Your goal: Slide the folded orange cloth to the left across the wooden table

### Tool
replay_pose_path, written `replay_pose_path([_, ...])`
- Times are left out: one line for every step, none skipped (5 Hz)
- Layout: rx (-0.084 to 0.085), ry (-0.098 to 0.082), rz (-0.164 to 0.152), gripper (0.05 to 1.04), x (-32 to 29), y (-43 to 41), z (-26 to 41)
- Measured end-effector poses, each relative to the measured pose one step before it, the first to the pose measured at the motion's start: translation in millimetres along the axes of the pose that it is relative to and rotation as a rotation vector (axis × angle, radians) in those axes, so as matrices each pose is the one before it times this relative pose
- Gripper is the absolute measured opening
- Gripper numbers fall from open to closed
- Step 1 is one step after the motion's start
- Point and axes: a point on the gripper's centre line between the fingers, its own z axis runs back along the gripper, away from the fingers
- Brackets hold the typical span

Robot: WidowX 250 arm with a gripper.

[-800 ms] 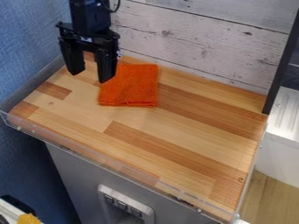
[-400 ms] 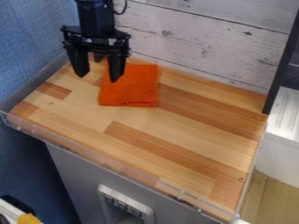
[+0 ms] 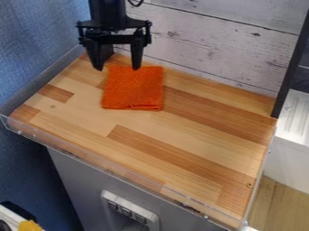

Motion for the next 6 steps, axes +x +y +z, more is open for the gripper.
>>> replay_pose_path([0.0022, -0.0223, 0.1328, 0.999, 17.8, -6.45, -2.53])
replay_pose_path([0.0016, -0.0096, 0.1181, 0.999, 14.3, -5.49, -0.01])
replay_pose_path([0.0095, 0.0007, 0.0859, 0.999, 8.43, -6.32, 2.6])
replay_pose_path([0.0211, 0.0121, 0.0544, 0.937, 3.0, -4.91, -2.76])
replay_pose_path([0.0174, 0.0153, 0.0411, 0.653, 0.17, -0.05, -9.23])
replay_pose_path([0.0189, 0.0222, 0.0294, 0.357, -0.02, -1.25, -14.92])
